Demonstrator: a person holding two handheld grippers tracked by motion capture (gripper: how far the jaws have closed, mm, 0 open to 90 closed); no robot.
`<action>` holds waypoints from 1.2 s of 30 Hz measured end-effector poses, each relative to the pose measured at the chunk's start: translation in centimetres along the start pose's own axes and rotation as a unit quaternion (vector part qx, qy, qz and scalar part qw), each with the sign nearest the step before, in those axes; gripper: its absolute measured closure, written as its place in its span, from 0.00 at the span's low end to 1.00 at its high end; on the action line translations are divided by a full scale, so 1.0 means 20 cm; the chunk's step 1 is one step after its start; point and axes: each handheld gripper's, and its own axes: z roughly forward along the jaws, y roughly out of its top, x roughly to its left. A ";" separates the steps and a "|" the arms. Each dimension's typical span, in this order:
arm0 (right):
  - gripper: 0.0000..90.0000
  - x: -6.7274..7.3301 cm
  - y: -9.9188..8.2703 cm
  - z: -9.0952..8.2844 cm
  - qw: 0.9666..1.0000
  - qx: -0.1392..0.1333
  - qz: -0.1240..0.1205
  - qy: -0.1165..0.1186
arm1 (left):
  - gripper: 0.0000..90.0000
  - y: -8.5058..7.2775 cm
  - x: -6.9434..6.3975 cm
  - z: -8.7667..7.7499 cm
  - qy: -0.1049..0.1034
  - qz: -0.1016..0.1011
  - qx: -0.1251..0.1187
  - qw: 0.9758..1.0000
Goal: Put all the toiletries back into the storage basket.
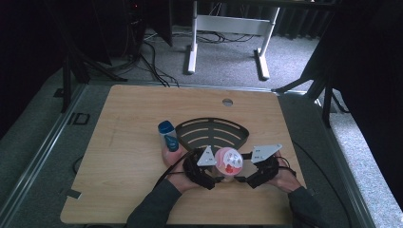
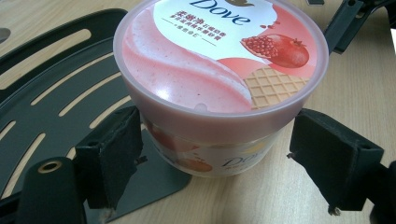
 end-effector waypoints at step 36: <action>0.17 -0.22 0.09 -0.11 0.999 0.021 -0.018 -0.024 | 0.19 0.21 0.13 0.09 0.026 -0.017 0.004 1.000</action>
